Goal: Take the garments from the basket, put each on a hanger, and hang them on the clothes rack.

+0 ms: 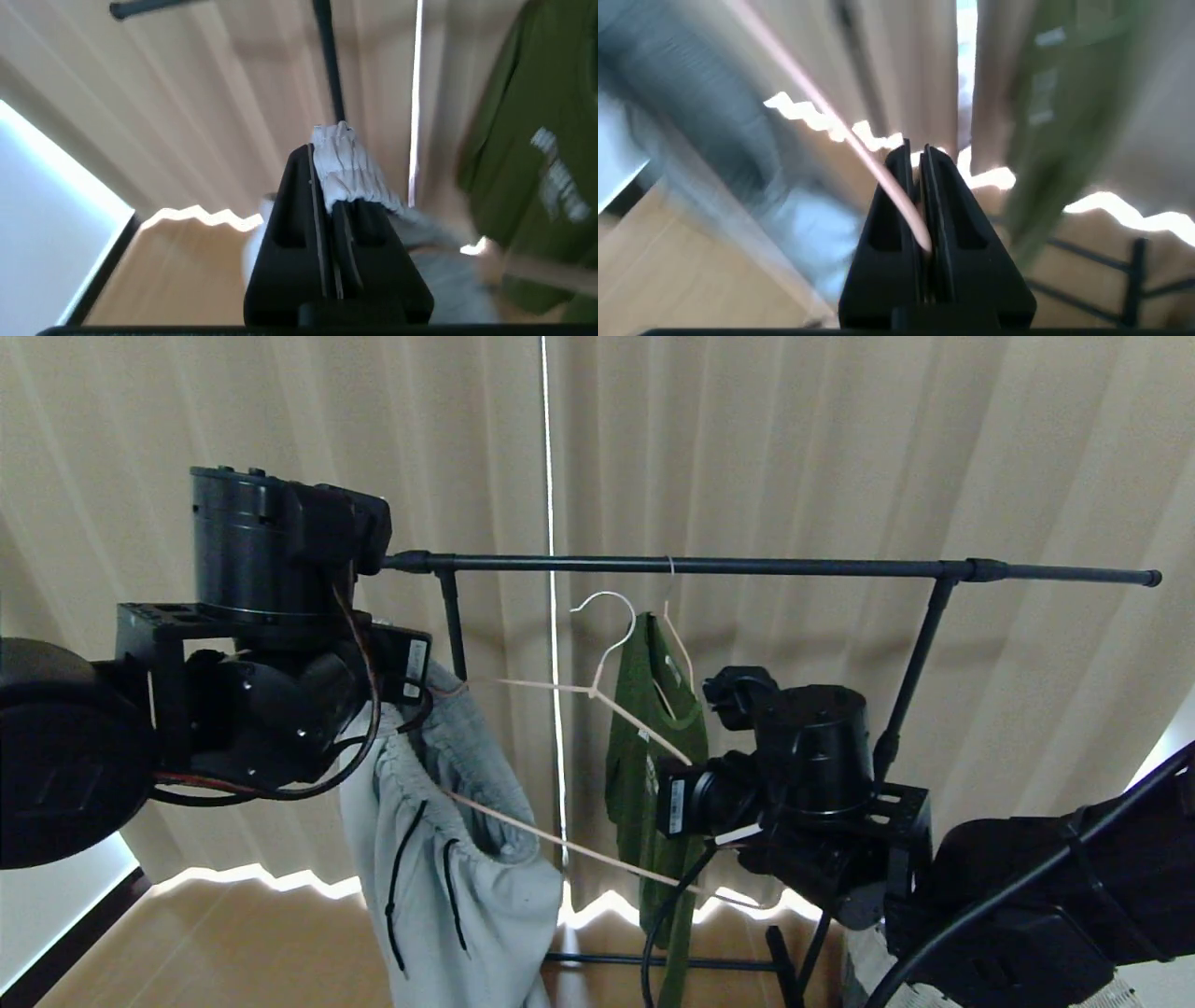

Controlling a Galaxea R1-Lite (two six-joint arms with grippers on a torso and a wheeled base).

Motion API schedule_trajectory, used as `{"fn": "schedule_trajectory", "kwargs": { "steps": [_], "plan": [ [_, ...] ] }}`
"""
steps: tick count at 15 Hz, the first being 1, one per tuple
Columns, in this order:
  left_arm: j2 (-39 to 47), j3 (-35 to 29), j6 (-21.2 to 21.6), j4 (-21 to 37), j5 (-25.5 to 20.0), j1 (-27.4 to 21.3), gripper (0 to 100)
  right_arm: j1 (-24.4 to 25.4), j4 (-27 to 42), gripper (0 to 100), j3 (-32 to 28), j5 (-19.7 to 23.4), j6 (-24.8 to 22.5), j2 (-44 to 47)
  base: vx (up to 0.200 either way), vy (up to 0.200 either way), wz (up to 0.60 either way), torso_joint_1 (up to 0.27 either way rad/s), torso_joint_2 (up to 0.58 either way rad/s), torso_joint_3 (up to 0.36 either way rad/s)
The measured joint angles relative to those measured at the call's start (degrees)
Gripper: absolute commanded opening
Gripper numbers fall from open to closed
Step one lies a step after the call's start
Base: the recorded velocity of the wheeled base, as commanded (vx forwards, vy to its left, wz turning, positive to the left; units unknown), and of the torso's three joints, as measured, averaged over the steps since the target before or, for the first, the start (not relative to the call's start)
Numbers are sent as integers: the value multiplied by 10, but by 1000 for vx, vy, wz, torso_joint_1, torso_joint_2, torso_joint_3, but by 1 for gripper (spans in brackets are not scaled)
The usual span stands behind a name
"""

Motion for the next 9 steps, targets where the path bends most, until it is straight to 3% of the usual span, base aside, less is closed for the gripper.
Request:
{"fn": "schedule_trajectory", "kwargs": {
  "steps": [5,9],
  "plan": [
    [-16,5,1,53,0,-16,0,-25,1,0,-27,-17,-11,-5,0,0,0,0,0,0],
    [-5,-26,-3,58,0,-56,0,-18,-1,0,-37,-18,-12,3,0,0,0,0,0,0]
  ]
}}
